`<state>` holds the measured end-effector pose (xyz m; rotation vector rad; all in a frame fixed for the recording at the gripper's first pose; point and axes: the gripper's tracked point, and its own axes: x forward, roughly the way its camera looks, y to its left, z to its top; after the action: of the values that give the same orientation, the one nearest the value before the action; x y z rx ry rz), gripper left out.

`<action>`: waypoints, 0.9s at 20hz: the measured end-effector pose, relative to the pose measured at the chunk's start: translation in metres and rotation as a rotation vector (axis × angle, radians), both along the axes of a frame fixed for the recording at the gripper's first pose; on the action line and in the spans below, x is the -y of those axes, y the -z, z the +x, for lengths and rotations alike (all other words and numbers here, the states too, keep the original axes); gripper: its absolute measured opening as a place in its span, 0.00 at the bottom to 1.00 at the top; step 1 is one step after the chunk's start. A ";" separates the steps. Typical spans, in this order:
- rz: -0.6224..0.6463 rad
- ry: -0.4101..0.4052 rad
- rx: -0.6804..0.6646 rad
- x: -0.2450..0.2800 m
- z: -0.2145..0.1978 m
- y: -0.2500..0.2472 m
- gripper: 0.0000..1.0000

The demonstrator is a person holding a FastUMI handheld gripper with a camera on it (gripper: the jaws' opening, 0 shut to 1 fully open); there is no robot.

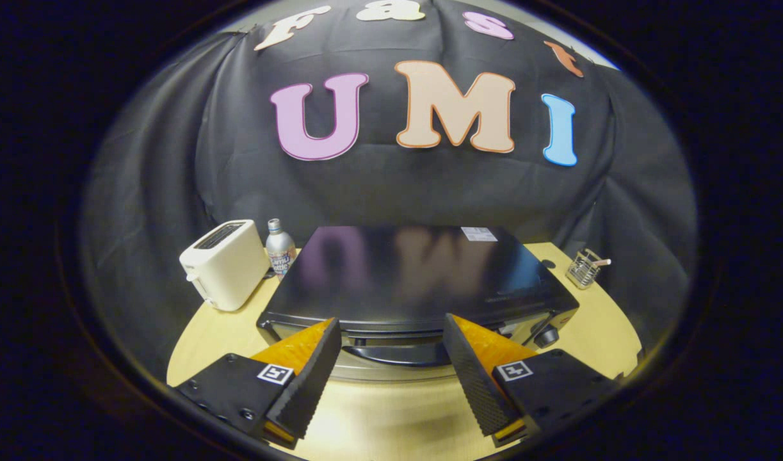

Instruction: Open the toaster oven, put the food inside, and close the toaster oven door.

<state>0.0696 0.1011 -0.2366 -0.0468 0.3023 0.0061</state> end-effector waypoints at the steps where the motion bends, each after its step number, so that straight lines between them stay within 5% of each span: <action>1: 0.002 -0.009 -0.011 -0.001 -0.002 -0.003 0.99; 18: 0.069 -0.172 0.318 -0.005 -0.020 -0.198 0.99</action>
<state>0.0494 0.1058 -0.0383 -0.0044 -0.0206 0.1786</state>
